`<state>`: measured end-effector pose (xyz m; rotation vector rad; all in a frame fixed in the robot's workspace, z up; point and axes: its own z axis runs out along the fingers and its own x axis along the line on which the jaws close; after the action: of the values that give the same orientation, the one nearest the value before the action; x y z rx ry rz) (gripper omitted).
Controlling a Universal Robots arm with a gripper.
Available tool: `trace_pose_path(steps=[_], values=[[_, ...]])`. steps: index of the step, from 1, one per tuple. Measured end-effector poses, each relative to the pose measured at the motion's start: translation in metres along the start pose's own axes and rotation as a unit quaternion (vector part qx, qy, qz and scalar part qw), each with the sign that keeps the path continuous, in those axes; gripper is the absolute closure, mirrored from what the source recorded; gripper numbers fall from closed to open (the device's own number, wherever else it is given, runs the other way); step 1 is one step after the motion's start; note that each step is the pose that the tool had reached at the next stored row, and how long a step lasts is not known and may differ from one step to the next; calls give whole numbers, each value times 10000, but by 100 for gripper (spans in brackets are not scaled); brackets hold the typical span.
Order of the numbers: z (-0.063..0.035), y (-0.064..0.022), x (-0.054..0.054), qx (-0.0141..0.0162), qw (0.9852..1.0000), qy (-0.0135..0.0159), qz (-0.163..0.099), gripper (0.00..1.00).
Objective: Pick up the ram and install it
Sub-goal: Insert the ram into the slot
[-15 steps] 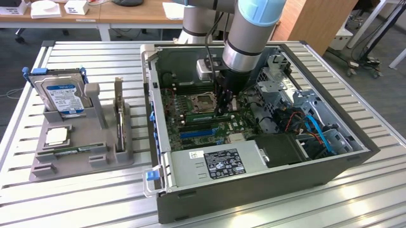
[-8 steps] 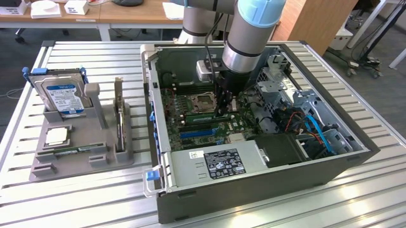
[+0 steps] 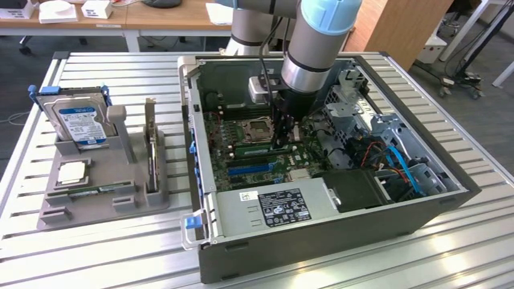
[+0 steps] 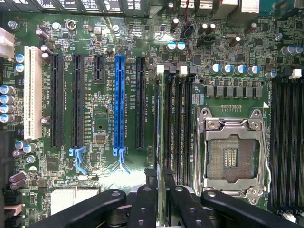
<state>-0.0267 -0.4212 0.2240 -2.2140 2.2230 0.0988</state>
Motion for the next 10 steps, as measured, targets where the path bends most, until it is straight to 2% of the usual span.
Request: trace_pose_path(steps=[6,10], values=[[-6,0,0,-1,10000,2,0,81],[-61,3,-3,0,10000,1,0,81]])
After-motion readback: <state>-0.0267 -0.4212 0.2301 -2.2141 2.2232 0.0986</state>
